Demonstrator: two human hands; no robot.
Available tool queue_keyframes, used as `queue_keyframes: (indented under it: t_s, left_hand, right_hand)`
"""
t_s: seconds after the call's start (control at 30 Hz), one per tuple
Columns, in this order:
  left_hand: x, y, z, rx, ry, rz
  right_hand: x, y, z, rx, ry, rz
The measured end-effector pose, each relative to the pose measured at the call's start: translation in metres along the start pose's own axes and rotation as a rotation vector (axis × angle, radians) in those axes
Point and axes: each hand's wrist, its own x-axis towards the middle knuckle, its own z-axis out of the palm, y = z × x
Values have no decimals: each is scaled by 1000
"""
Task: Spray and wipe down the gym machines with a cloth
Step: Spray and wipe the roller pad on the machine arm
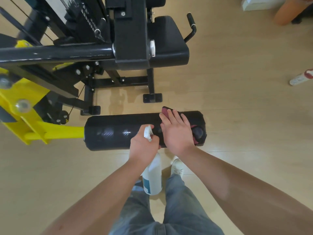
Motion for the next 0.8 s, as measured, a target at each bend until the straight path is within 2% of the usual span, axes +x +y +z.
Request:
queue_keyframes:
  t_s: [0.23, 0.4, 0.8]
  left_hand:
    - [5, -40, -77, -55, 117, -71]
    - [8, -61, -120, -43, 181, -124]
    - [21, -100, -165, -60, 193, -201]
  right_hand:
    - [13, -46, 10, 6, 31, 49]
    - [19, -68, 11, -35, 119, 39]
    - [41, -151, 21, -48, 47, -74]
